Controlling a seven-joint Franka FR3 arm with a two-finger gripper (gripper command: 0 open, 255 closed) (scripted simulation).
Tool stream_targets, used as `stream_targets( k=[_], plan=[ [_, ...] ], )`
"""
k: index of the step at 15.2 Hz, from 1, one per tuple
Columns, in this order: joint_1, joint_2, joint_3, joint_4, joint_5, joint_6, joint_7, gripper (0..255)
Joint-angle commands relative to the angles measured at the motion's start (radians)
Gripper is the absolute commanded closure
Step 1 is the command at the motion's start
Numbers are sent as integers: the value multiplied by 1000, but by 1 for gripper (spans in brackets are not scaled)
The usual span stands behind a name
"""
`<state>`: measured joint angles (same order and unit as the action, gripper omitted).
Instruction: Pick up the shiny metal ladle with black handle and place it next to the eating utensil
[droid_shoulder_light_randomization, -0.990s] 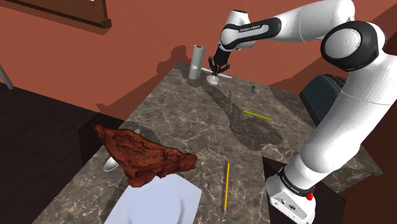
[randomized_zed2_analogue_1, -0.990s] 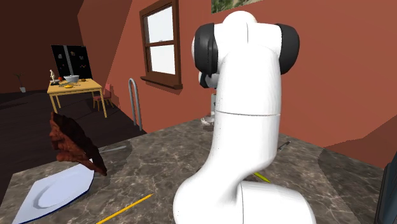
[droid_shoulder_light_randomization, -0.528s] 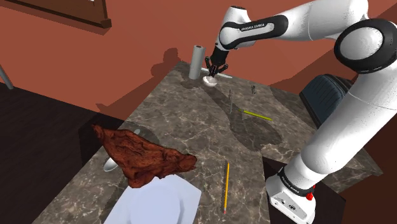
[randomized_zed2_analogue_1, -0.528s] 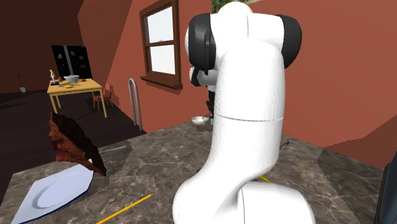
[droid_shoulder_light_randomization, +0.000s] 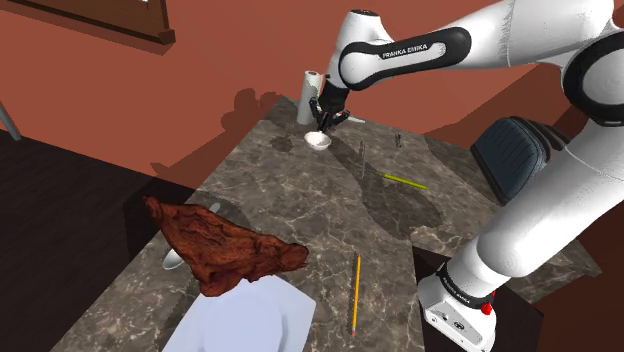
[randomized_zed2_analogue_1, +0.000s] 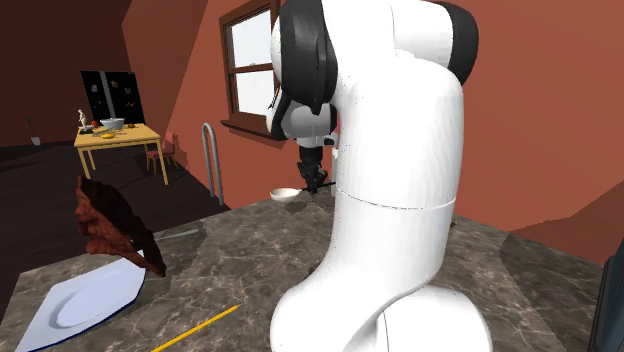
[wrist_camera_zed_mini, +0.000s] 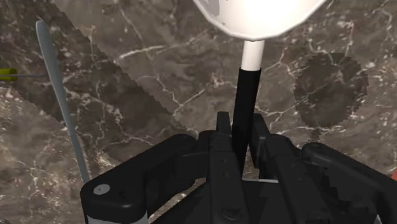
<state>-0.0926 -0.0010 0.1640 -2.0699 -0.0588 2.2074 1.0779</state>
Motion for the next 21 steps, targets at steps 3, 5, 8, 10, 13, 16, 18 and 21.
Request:
stream_targets(
  k=[3, 5, 8, 10, 13, 16, 18, 21],
  plan=[
    [42, -53, 45, -60, -2, 3, 90, 255],
    [64, -71, 69, -79, -3, 2, 137, 255],
    [97, -91, 108, -98, -4, -2, 210, 255],
    [119, -99, 136, -106, -5, -6, 260, 255],
    [152, -105, 177, -108, -9, -14, 336, 255],
    [184, -101, 220, -100, -15, -24, 414, 255],
    [206, -93, 249, -89, -22, -33, 467, 255],
    [238, -73, 292, -63, -36, -47, 550, 255]
  ],
)
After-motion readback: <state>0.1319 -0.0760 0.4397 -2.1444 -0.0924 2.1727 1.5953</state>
